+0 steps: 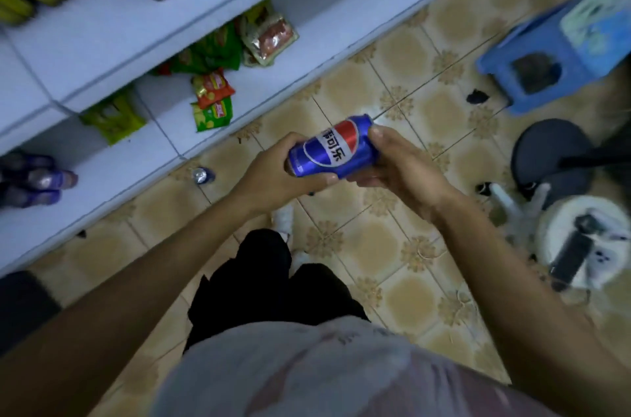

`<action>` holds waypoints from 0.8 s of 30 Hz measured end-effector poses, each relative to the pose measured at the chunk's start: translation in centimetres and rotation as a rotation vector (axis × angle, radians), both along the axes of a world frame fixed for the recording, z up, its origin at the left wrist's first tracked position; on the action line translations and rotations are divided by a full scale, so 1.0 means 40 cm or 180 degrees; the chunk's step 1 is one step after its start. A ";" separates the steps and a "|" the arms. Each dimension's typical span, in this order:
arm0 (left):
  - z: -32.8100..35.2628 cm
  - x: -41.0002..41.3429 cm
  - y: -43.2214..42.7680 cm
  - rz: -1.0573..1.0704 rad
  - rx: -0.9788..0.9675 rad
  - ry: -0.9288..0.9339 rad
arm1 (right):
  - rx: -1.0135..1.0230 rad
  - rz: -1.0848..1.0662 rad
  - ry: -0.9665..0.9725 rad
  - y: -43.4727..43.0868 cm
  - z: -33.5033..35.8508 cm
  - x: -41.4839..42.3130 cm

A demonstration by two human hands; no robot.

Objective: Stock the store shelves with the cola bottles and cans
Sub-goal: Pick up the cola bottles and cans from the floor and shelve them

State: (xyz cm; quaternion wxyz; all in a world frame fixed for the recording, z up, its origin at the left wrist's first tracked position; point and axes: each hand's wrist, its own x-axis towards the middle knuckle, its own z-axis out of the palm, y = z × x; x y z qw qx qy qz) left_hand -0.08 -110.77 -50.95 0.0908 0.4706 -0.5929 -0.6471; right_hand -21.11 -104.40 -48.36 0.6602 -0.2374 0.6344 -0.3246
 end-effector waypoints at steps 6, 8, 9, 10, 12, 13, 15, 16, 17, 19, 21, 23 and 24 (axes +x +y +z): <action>0.166 0.111 0.131 0.0628 -0.0288 -0.0166 | -0.0231 -0.0957 -0.1065 0.138 0.115 0.197; 0.233 0.139 0.182 0.0631 -0.0856 -0.0488 | -0.0384 -0.0939 -0.1118 0.171 0.156 0.249; 0.265 0.153 0.202 0.0593 -0.1200 -0.0647 | -0.0443 -0.0918 -0.1124 0.179 0.179 0.274; 0.295 0.169 0.217 0.0558 -0.1602 -0.0817 | -0.0495 -0.0882 -0.1111 0.181 0.202 0.297; 0.354 0.205 0.239 0.0564 -0.2429 -0.1175 | -0.0610 -0.0734 -0.1116 0.173 0.248 0.341; 0.382 0.226 0.246 0.0627 -0.2756 -0.1297 | -0.0705 -0.0627 -0.1160 0.165 0.271 0.362; 0.428 0.274 0.255 0.0894 -0.3219 -0.1308 | -0.0904 -0.0430 -0.1280 0.140 0.319 0.405; 0.448 0.300 0.261 0.1017 -0.3386 -0.1272 | -0.0985 -0.0362 -0.1337 0.126 0.343 0.428; 0.466 0.326 0.266 0.1099 -0.3500 -0.1257 | -0.1046 -0.0310 -0.1396 0.112 0.364 0.451; 0.498 0.383 0.275 0.1223 -0.3556 -0.1269 | -0.1165 -0.0170 -0.1414 0.085 0.402 0.500; 0.531 0.443 0.277 0.1458 -0.3465 -0.1193 | -0.1346 0.0056 -0.1313 0.055 0.442 0.555; 0.563 0.507 0.273 0.1828 -0.3529 -0.1078 | -0.1581 0.0362 -0.1246 0.023 0.485 0.621; 0.580 0.539 0.269 0.2037 -0.3604 -0.0997 | -0.1700 0.0509 -0.1235 0.006 0.511 0.660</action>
